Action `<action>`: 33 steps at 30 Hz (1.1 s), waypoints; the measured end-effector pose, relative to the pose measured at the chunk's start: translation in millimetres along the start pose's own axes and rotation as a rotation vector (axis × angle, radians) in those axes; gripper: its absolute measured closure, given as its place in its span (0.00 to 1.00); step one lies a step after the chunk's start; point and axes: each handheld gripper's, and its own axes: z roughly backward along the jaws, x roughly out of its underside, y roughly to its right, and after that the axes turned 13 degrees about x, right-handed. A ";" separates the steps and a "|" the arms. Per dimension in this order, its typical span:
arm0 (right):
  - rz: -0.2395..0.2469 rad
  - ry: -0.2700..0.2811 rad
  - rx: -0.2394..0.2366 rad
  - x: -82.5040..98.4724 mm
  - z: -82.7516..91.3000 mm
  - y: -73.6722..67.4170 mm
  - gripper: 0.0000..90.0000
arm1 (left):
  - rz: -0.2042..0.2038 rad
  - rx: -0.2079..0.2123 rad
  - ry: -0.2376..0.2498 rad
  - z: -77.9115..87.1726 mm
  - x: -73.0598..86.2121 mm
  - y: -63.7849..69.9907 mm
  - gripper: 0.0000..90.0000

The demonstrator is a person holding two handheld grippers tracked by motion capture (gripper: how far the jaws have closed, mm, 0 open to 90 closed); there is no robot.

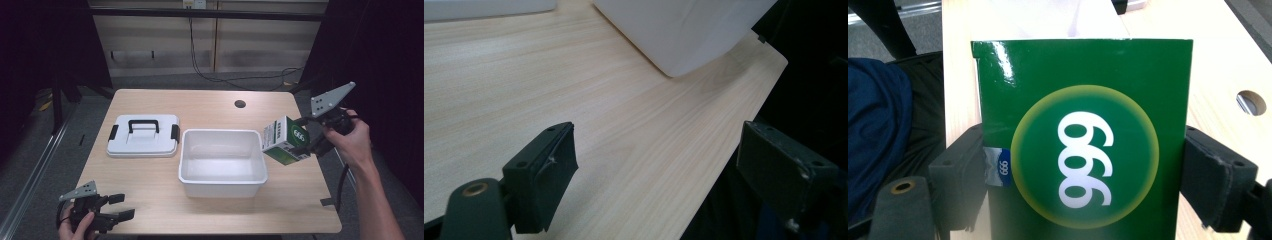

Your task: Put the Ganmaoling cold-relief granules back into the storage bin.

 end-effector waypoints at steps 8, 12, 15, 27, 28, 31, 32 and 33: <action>0.032 0.005 -0.001 -21.0 -0.9 0.4 0.18 | -0.004 -0.001 -0.008 -0.6 -0.1 -0.3 0.18; 0.049 0.011 0.000 -30.8 -4.3 -3.6 0.18 | -0.004 0.000 -0.007 -0.6 0.1 -0.5 0.18; 0.064 0.000 -0.003 -38.6 -10.7 -5.5 0.18 | -0.006 -0.001 -0.007 -0.3 0.1 -0.5 0.18; 0.115 -0.064 -0.030 -64.6 -37.6 -5.7 0.18 | -0.001 0.000 -0.001 0.1 0.2 0.0 0.18; 0.116 -0.071 -0.032 -65.8 -39.9 -5.5 0.18 | 0.000 0.000 0.000 0.1 0.2 0.0 0.18; 0.121 -0.087 -0.042 -68.5 -47.5 -5.1 0.18 | -0.002 -0.001 -0.002 0.2 0.1 -0.2 0.18; 0.124 -0.096 -0.043 -69.4 -49.9 -5.2 0.18 | -0.001 -0.001 -0.002 0.1 0.1 -0.2 0.18; 0.126 -0.102 -0.046 -70.2 -52.3 -5.0 0.18 | -0.001 -0.001 -0.002 0.1 0.1 -0.2 0.18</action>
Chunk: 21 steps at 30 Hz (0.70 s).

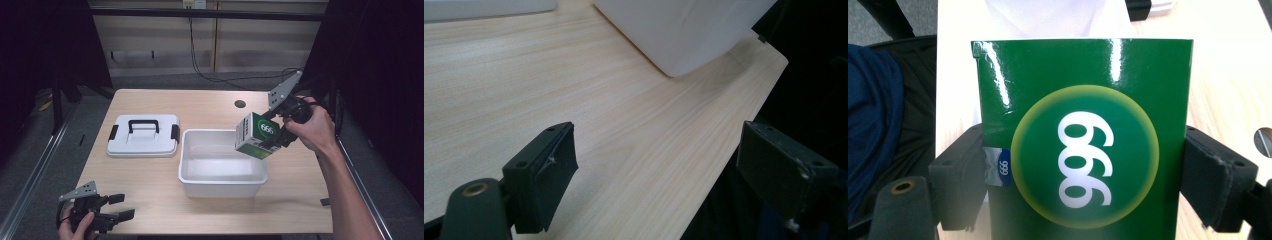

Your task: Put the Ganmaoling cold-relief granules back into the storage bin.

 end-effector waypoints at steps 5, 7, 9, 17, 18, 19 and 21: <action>0.009 -0.036 -0.009 -4.3 -6.7 0.3 0.18 | 0.003 0.000 0.003 0.0 0.0 0.0 0.18; 0.013 -0.056 -0.020 -7.9 -11.1 0.1 0.18 | 0.006 0.002 0.002 -0.3 0.2 -0.5 0.18; 0.014 -0.065 -0.019 -9.2 -13.3 -0.3 0.18 | 0.004 0.006 0.005 -0.2 0.2 -0.5 0.18; 0.068 -0.184 -0.042 -18.1 -40.1 -1.8 0.18 | 0.002 0.002 0.004 -0.2 0.1 -0.2 0.18; 0.074 -0.189 -0.046 -18.8 -42.4 -2.1 0.18 | 0.002 0.003 0.004 -0.1 0.1 -0.2 0.18; 0.080 -0.193 -0.047 -19.5 -44.6 -2.7 0.18 | 0.002 0.003 0.005 -0.2 0.0 -0.1 0.18; 0.091 -0.204 -0.056 -20.5 -49.2 -4.0 0.18 | -0.002 0.001 0.001 0.0 -0.1 0.0 0.18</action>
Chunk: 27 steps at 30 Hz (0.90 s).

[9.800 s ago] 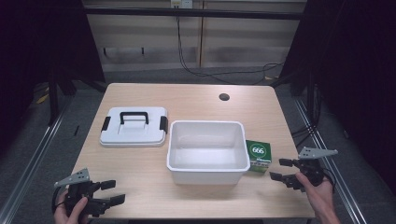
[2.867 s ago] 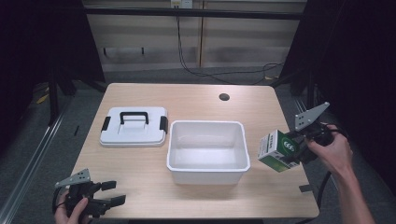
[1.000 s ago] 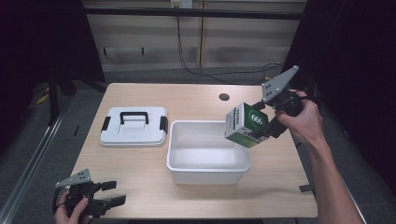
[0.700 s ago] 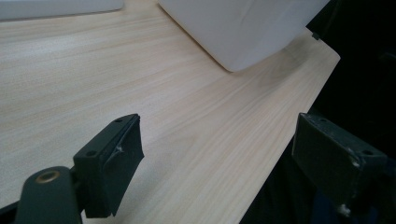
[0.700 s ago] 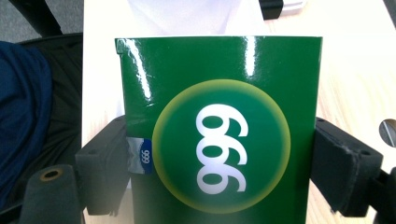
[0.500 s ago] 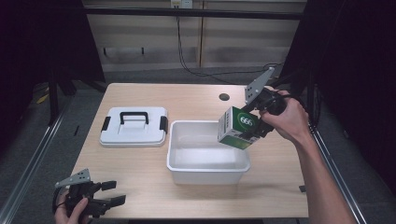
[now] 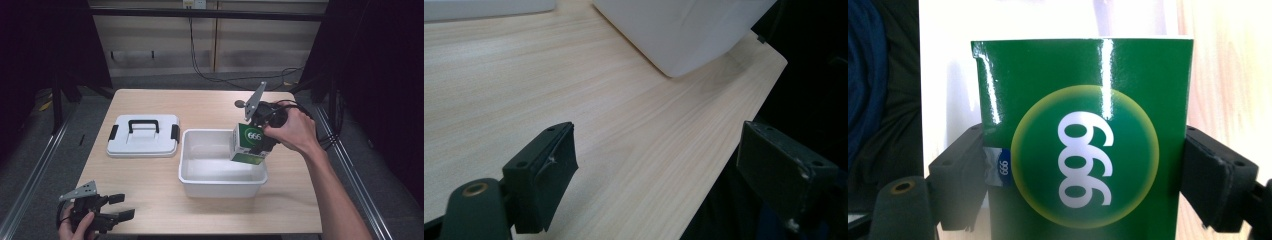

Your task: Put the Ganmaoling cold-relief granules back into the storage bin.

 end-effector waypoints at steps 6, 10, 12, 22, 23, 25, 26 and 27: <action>0.025 -0.033 -0.010 -3.2 -10.5 -1.1 0.18 | 0.003 0.004 0.005 0.1 0.1 0.1 0.18; 0.034 -0.066 -0.020 -3.8 -19.8 -1.3 0.18 | 0.002 0.005 0.005 0.1 0.0 -0.1 0.18; 0.027 -0.085 -0.029 -4.4 -23.5 -2.3 0.18 | 0.004 0.005 0.007 0.0 0.1 0.0 0.18; 0.045 -0.132 -0.036 -8.5 -40.1 -4.7 0.17 | 0.003 0.005 0.005 0.1 0.1 0.1 0.18; 0.065 -0.147 -0.038 -8.9 -44.6 -5.3 0.17 | 0.004 0.005 0.005 0.1 0.1 0.0 0.18; 0.060 -0.163 -0.034 -9.1 -47.1 -6.9 0.17 | 0.004 0.005 0.005 0.1 0.1 0.0 0.18; 0.064 -0.164 -0.034 -8.9 -49.1 -6.9 0.17 | 0.003 0.004 0.004 0.1 0.0 0.1 0.18; 0.062 -0.169 -0.034 -8.7 -50.5 -6.9 0.17 | 0.004 0.004 0.004 0.1 0.0 0.1 0.18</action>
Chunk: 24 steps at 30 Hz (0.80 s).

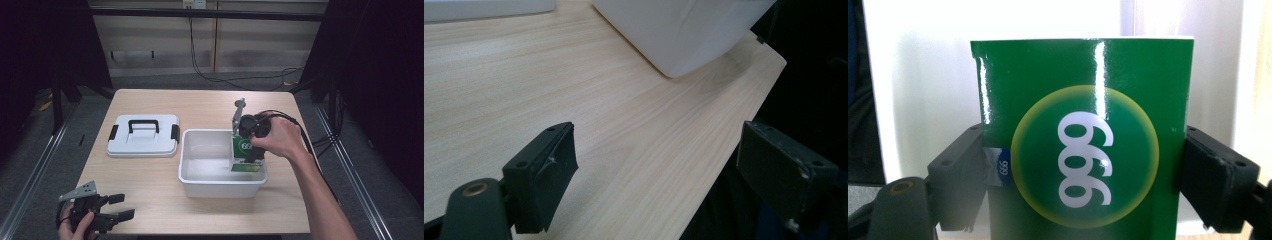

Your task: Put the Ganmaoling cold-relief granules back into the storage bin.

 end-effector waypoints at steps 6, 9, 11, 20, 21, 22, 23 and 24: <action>-0.005 -0.014 -0.008 -0.7 -9.1 0.1 0.17 | -0.001 0.000 0.000 0.1 -0.2 -0.1 0.18; -0.003 -0.020 -0.008 -1.0 -15.7 0.1 0.17 | -0.004 0.002 -0.001 -0.1 -0.2 0.3 0.18; -0.001 -0.021 -0.011 -1.3 -18.8 -0.1 0.17 | -0.002 0.001 -0.001 0.0 -0.1 0.0 0.18; 0.003 -0.050 -0.031 -4.5 -30.8 -0.7 0.17 | 0.001 0.003 0.001 0.3 -0.1 -0.3 0.18; 0.007 -0.049 -0.027 -4.2 -32.5 -0.8 0.17 | 0.001 0.003 0.002 0.1 -0.1 -0.2 0.18; 0.011 -0.050 -0.027 -3.9 -33.3 -0.6 0.17 | -0.003 0.000 -0.003 0.2 -0.2 -0.3 0.18; 0.007 -0.051 -0.024 -3.4 -35.2 -1.3 0.17 | -0.001 -0.004 -0.002 -0.1 -0.3 0.0 0.18; 0.009 -0.051 -0.028 -3.2 -35.7 -1.3 0.17 | -0.002 -0.004 -0.002 -0.2 -0.3 0.1 0.18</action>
